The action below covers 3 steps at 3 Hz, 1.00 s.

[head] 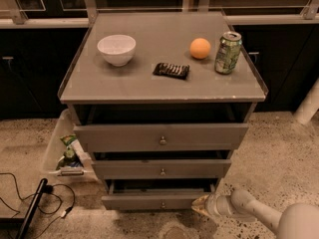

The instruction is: Close bottom drawer

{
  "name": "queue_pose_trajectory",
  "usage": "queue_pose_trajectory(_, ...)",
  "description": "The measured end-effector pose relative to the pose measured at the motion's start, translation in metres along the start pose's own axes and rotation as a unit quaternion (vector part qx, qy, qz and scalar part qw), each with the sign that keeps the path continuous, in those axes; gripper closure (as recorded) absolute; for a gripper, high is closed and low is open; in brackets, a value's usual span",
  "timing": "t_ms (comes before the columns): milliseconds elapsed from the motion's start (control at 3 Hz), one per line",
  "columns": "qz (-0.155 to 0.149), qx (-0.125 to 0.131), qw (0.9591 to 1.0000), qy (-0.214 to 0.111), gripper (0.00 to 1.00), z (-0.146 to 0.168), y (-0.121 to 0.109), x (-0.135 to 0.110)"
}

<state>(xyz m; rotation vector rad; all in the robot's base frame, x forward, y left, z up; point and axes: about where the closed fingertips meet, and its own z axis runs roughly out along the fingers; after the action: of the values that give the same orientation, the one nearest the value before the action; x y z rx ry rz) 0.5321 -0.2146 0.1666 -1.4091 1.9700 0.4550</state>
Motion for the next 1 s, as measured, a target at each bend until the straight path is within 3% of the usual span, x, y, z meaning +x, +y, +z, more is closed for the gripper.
queue_pose_trajectory(667, 0.0, 0.0, 1.0, 0.0, 0.15, 0.0, 0.0, 0.0)
queue_pose_trajectory(1000, -0.014, 0.005, 0.9999, 0.003, 0.0, 0.005, -0.011, -0.003)
